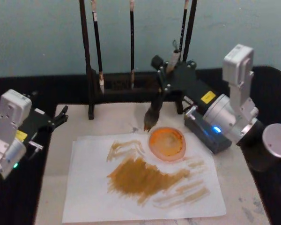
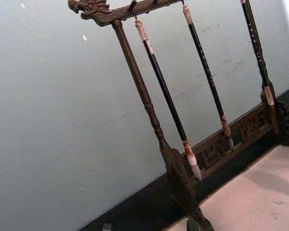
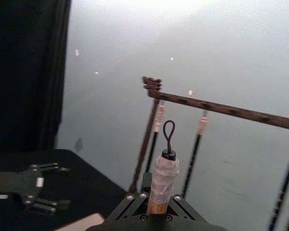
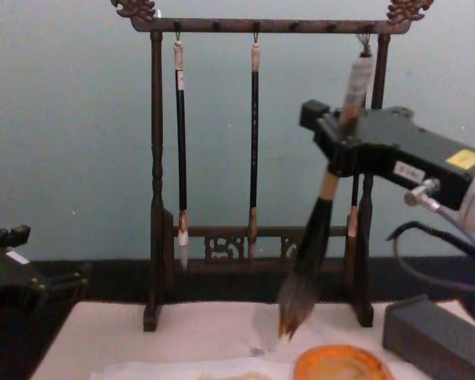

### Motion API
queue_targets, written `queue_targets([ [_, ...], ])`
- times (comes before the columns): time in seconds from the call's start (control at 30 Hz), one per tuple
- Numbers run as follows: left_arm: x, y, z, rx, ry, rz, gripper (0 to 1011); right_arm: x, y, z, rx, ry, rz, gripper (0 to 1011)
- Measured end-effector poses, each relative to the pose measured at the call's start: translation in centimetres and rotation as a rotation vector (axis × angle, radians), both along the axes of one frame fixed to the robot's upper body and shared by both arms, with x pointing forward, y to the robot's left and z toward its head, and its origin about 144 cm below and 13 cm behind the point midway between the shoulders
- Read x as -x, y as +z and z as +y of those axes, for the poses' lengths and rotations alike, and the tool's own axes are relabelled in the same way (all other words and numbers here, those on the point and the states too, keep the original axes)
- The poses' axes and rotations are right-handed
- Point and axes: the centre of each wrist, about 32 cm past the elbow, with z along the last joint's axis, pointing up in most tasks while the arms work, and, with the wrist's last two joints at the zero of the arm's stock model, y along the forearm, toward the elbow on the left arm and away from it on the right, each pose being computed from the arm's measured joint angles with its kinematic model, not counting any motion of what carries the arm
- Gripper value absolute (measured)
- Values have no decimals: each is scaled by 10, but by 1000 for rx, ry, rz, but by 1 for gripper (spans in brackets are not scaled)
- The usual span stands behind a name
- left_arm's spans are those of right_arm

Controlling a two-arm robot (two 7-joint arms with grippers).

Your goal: Pick up the brush from the inkstone, write on the paper, then place the brush back to its original position.

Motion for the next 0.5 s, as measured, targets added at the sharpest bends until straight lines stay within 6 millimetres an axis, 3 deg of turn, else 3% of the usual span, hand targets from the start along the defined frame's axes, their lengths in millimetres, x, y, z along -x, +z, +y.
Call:
queue_targets([
  [0.5, 0, 0, 0, 0, 0, 0, 1010, 6, -5, 23, -7, 124, 16, 2],
])
